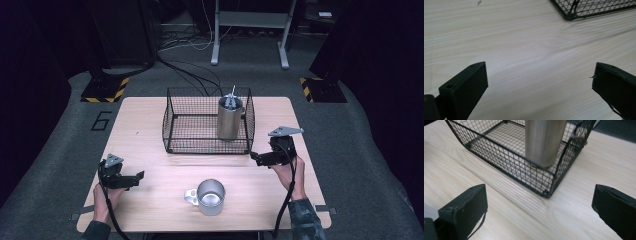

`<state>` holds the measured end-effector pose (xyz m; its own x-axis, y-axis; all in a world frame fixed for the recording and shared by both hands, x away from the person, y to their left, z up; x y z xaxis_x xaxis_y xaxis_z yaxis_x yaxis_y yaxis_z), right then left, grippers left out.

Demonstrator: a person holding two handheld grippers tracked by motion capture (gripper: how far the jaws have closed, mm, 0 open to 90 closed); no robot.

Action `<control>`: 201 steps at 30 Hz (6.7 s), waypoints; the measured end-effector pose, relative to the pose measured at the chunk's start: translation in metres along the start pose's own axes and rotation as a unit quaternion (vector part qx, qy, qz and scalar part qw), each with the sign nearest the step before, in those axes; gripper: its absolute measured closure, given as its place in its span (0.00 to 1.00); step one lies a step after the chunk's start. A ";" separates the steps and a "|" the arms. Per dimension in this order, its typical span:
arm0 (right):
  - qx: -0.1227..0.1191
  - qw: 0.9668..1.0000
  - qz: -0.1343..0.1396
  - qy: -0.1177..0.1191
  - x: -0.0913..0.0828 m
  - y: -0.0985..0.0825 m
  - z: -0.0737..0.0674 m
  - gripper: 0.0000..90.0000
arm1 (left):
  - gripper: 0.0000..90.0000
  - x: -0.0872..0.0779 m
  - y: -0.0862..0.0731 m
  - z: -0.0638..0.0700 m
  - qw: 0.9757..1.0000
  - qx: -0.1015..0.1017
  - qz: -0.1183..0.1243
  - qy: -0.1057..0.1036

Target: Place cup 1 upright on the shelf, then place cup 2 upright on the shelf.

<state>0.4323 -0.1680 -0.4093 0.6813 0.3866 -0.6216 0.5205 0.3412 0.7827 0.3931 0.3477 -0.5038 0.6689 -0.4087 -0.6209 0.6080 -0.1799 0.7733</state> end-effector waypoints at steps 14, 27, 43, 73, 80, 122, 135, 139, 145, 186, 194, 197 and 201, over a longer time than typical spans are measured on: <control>0.037 0.998 -0.032 -0.032 0.022 -0.073 0.012 0.00 | 0.00 -0.004 0.026 0.036 0.998 0.041 0.023 -0.033; 0.067 0.995 -0.049 -0.061 0.034 -0.116 0.032 0.00 | 0.00 -0.008 0.039 0.058 0.995 0.073 0.029 -0.055; 0.055 0.993 -0.061 -0.086 0.042 -0.128 0.044 0.00 | 0.00 -0.011 0.050 0.095 0.988 0.117 0.037 -0.094; 0.058 0.994 -0.051 -0.083 0.044 -0.130 0.046 0.00 | 0.00 -0.006 0.055 0.155 0.972 0.160 0.041 -0.164; 0.058 0.993 -0.051 -0.084 0.044 -0.130 0.046 0.00 | 0.00 -0.007 0.059 0.174 0.965 0.166 0.046 -0.197; 0.059 0.993 -0.051 -0.085 0.044 -0.130 0.046 0.00 | 0.00 0.022 0.042 0.236 0.939 0.227 -0.011 -0.257; 0.059 0.993 -0.051 -0.085 0.044 -0.130 0.046 0.00 | 0.05 0.030 0.036 0.241 0.941 0.235 -0.025 -0.241; 0.060 0.993 -0.051 -0.085 0.044 -0.130 0.046 0.00 | 0.06 0.031 0.035 0.242 0.942 0.237 -0.023 -0.237; 0.059 0.993 -0.051 -0.085 0.044 -0.130 0.046 0.00 | 0.07 0.030 0.035 0.241 0.939 0.244 -0.023 -0.240; 0.059 0.993 -0.051 -0.085 0.044 -0.130 0.046 0.00 | 0.07 0.005 0.106 0.211 0.920 0.267 -0.013 -0.286; 0.059 0.993 -0.052 -0.085 0.044 -0.130 0.046 0.00 | 0.07 0.002 0.124 0.211 0.918 0.276 -0.007 -0.285; 0.059 0.993 -0.052 -0.085 0.044 -0.130 0.046 0.00 | 0.07 0.004 0.127 0.211 0.918 0.273 -0.010 -0.288; 0.059 0.993 -0.052 -0.086 0.044 -0.130 0.046 0.00 | 0.07 0.004 0.140 0.211 0.914 0.282 -0.015 -0.291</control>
<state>0.4187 -0.2350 -0.5366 0.6935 0.2001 -0.6921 0.6419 0.2647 0.7196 0.3907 0.1316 -0.3709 0.2140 -0.7733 -0.5969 0.1952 -0.5648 0.8018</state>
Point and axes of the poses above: each handheld gripper's, and its own axes: x roughly forward along the jaws, y roughly out of its top, z roughly to its right, the point moved 1 cm from there along x, roughly forward along the jaws, and after that the axes turned 5 degrees about -y, right-handed, at the moved point
